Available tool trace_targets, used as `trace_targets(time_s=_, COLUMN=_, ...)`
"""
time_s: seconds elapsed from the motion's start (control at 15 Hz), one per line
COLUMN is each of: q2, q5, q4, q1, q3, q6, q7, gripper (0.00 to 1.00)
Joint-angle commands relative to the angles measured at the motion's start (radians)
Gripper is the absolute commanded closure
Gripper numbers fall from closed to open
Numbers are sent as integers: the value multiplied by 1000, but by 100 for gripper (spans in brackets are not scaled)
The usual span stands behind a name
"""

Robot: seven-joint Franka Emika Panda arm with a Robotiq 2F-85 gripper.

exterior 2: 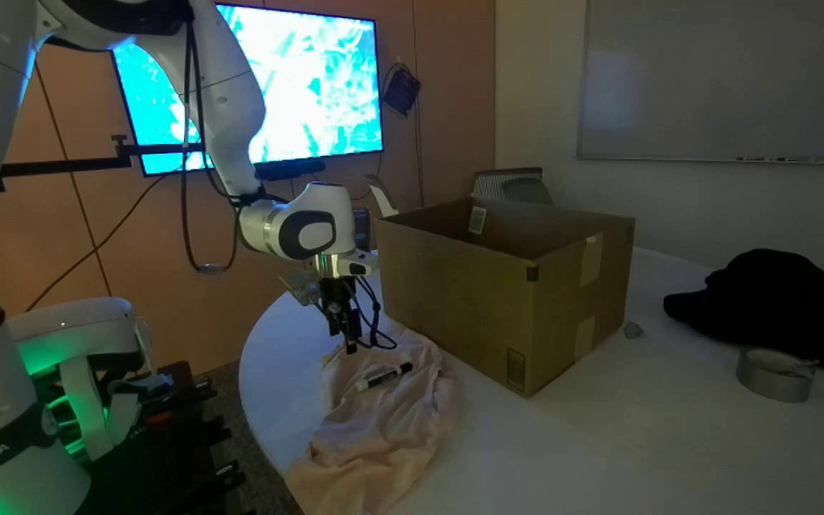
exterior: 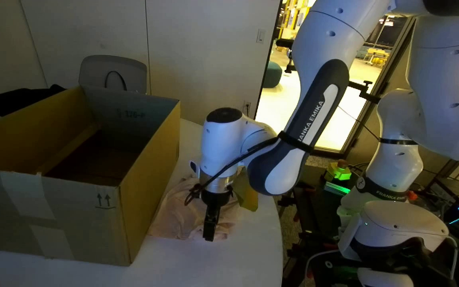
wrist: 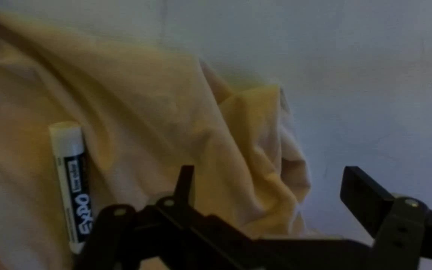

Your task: Put the marker in the shirt, fold the shirt then put it in the box

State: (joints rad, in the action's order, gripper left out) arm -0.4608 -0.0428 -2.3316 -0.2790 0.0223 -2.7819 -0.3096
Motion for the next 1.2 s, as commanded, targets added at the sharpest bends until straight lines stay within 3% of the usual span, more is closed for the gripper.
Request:
trace_targets(time_s=0.0, q2=-72, q5=-17, q4=50, q1=-45, q3=-22, q6=-23, q7=-37, gripper=0)
trace_targets(time_s=0.47, q2=-171, q5=-26, q4=127, q1=-110, q3=-95, q6=-19, q7=-99, gripper=3)
trace_targets(time_s=0.53, q2=-171, q5=-24, q4=130, q1=-113, q3=-99, q6=-16, q7=-102, gripper=25)
trace_targets(time_s=0.67, q2=-165, q5=-25, q4=127, q1=-122, q3=-109, q6=-10, q7=-111, gripper=29)
trace_targets(time_s=1.13, q2=-130, q5=-36, q4=106, q1=-127, q3=-125, q6=10, q7=-105, gripper=82)
